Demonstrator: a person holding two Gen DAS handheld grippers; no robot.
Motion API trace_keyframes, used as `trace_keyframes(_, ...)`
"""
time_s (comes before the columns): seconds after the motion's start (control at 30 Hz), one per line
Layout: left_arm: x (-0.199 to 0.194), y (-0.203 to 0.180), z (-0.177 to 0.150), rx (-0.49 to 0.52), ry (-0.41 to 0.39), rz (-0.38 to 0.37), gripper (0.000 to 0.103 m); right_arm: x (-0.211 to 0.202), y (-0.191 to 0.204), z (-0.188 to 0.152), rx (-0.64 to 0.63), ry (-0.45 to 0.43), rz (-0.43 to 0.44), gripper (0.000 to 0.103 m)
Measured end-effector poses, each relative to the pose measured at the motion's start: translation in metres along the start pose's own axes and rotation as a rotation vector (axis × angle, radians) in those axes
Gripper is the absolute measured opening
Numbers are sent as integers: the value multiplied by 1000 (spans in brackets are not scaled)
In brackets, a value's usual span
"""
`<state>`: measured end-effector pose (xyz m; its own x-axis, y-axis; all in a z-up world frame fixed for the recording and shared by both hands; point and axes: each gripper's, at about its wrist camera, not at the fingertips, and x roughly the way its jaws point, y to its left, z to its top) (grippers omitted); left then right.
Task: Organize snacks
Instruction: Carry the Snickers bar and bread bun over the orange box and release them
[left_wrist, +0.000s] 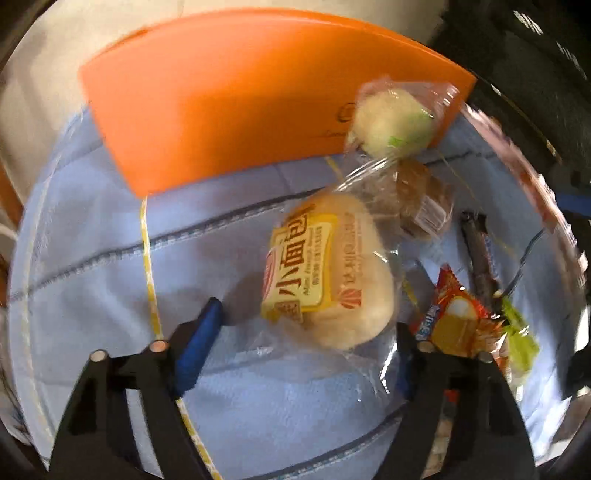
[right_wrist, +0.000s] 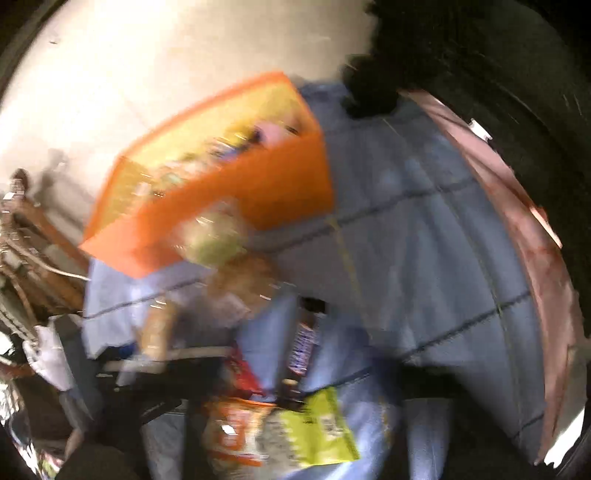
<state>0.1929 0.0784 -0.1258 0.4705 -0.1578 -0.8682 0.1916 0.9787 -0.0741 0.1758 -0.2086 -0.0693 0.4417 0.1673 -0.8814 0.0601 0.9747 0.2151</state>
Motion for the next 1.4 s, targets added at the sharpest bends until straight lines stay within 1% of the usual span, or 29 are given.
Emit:
trace_keyframes(0.07, 0, -12, 2, 52, 4, 36, 58, 24, -3, -9, -2, 49, -21, 95)
trace_keyframes(0.1, 1, -16, 4, 67, 3, 42, 55, 37, -3, -13, 14, 77, -3, 89)
trace_keyframes(0.13, 0, -17, 6, 79, -1, 42, 53, 46, -3, -15, 37, 90, 19, 89)
trace_keyframes(0.17, 1, -18, 8, 75, -2, 45, 51, 52, -1, -16, 41, 101, 18, 89)
trace_keyframes(0.2, -1, -16, 10, 61, -3, 44, 48, 68, 2, -18, 36, 137, -26, 89)
trace_keyframes(0.23, 2, -14, 13, 54, -1, 42, 48, 75, 4, -19, 37, 157, -46, 77)
trace_keyframes(0.27, 2, -12, 13, 43, 0, 37, 46, 85, 6, -22, 45, 189, -50, 71)
trace_keyframes(0.3, 1, -12, 6, 37, -2, 28, 44, 85, 9, -24, 36, 181, -71, 49)
trace_keyframes(0.33, 0, -9, 1, 31, -1, 15, 43, 84, 18, -26, -13, 156, -93, 19)
trace_keyframes(0.4, 0, -14, -3, 41, 2, 8, 38, 85, 22, -30, -29, 172, -111, 17)
trace_keyframes(0.43, -2, -17, -6, 49, 0, 3, 38, 84, 21, -31, -20, 181, -104, 17)
trace_keyframes(0.5, -5, -18, -11, 38, 2, 2, 35, 78, 18, -33, -1, 171, -101, 17)
trace_keyframes(0.53, -9, -16, -13, 21, 0, -6, 35, 72, 18, -34, -10, 149, -114, 17)
trace_keyframes(0.6, -21, -13, -13, -7, -35, -41, 35, 59, 17, -34, -26, 108, -112, 17)
trace_keyframes(0.67, -40, -6, -12, -24, -68, -32, 35, 42, 17, -32, -21, 75, -101, 17)
trace_keyframes(0.73, -64, -2, -9, -29, -110, -40, 35, 14, 24, -25, -40, -7, -100, 17)
trace_keyframes(0.8, -84, 6, -4, -27, -134, -33, 35, -13, 30, -15, -50, -69, -62, 17)
trace_keyframes(0.83, -97, 9, 3, -36, -150, -20, 35, -30, 36, -7, -63, -111, -42, 17)
trace_keyframes(0.9, -112, 13, 19, -52, -180, -27, 35, -58, 52, 14, -107, -187, -15, 17)
trace_keyframes(0.97, -125, 20, 44, -81, -209, -50, 35, -69, 61, 37, -128, -218, 7, 17)
trace_keyframes(1.03, -133, 30, 71, -94, -235, -40, 35, -76, 73, 67, -167, -255, 0, 17)
trace_keyframes(1.07, -134, 35, 83, -92, -240, -26, 35, -77, 72, 78, -186, -268, 5, 17)
trace_keyframes(1.1, -134, 38, 95, -93, -246, -18, 35, -73, 75, 94, -197, -276, 13, 17)
trace_keyframes(1.13, -133, 48, 110, -109, -253, -24, 35, -64, 78, 109, -186, -271, 17, 17)
trace_keyframes(1.2, -128, 59, 136, -133, -243, 16, 35, -46, 74, 136, -128, -228, 59, 17)
trace_keyframes(1.23, -126, 63, 145, -127, -245, 32, 35, -38, 76, 145, -112, -213, 62, 17)
trace_keyframes(1.27, -125, 66, 155, -115, -246, 70, 35, -32, 80, 152, -125, -205, 46, 17)
trace_keyframes(1.33, -124, 70, 169, -95, -242, 92, 35, -18, 89, 162, -154, -183, 27, 17)
trace_keyframes(1.4, -123, 74, 176, -73, -235, 111, 35, -4, 91, 170, -123, -134, 57, 17)
